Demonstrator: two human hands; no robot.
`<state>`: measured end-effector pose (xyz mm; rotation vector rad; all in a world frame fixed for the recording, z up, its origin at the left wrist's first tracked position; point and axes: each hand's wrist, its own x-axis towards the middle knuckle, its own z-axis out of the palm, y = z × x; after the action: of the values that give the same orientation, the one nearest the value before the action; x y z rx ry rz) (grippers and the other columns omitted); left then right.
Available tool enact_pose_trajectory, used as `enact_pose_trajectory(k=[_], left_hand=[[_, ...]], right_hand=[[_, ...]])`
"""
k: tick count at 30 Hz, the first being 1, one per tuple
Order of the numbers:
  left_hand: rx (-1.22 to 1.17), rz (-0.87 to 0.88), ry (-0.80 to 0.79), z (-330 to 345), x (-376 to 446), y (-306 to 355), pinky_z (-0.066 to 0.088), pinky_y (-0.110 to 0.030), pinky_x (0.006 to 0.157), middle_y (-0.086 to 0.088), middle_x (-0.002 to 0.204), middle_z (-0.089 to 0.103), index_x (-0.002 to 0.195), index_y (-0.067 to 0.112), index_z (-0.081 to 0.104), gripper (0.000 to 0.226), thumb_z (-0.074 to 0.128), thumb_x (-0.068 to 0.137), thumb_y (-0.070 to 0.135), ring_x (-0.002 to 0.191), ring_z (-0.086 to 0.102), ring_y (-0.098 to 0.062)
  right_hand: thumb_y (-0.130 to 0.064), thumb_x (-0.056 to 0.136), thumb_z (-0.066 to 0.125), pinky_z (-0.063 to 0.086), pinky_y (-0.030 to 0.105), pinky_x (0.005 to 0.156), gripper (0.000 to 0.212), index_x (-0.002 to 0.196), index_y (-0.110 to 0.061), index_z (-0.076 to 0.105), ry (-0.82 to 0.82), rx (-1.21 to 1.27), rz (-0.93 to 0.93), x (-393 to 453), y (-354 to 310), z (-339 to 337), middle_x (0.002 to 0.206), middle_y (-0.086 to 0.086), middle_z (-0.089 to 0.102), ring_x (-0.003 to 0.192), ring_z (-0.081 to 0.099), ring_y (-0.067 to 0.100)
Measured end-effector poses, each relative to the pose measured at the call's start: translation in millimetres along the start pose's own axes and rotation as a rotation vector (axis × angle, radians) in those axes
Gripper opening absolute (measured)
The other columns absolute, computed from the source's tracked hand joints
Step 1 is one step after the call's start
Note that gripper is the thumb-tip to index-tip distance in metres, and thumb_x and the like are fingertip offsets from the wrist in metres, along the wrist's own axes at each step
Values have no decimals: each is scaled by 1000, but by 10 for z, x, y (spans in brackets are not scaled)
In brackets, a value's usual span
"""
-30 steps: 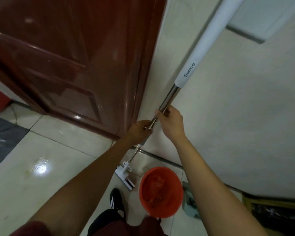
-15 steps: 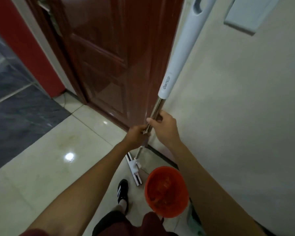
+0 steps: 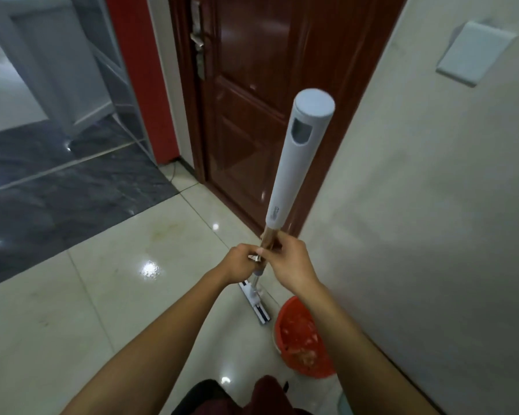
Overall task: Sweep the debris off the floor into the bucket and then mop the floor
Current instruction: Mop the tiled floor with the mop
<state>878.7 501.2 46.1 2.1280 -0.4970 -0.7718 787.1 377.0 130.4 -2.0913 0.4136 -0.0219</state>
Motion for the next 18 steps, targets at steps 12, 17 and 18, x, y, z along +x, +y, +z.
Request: enact_pose_trajectory(k=[12, 17, 18], left_hand=[[-115, 7, 23, 407, -1803, -1062, 41, -4, 62, 2, 98, 71, 108, 7, 77, 23, 71, 86, 1, 89, 62, -12], [-339, -145, -39, 801, -2327, -1539, 60, -34, 89, -5, 110, 75, 107, 15, 80, 34, 58, 88, -3, 102, 71, -25], [-413, -218, -38, 874, -2387, -1611, 61, -42, 89, -9, 107, 76, 101, 16, 81, 31, 57, 87, 2, 102, 71, -30]], right_hand=[[-16, 91, 67, 52, 15, 65, 9, 92, -24, 69, -62, -171, 65, -1891, 194, 1233, 85, -10, 67, 76, 64, 1], [-13, 78, 73, 53, 27, 91, 48, 110, -48, 68, -83, -253, -42, -2637, 439, 1556, 115, -14, 69, 107, 65, 8], [-14, 76, 73, 55, 33, 90, 51, 116, -45, 67, -99, -224, -51, -2775, 549, 1610, 120, -11, 68, 109, 65, 10]])
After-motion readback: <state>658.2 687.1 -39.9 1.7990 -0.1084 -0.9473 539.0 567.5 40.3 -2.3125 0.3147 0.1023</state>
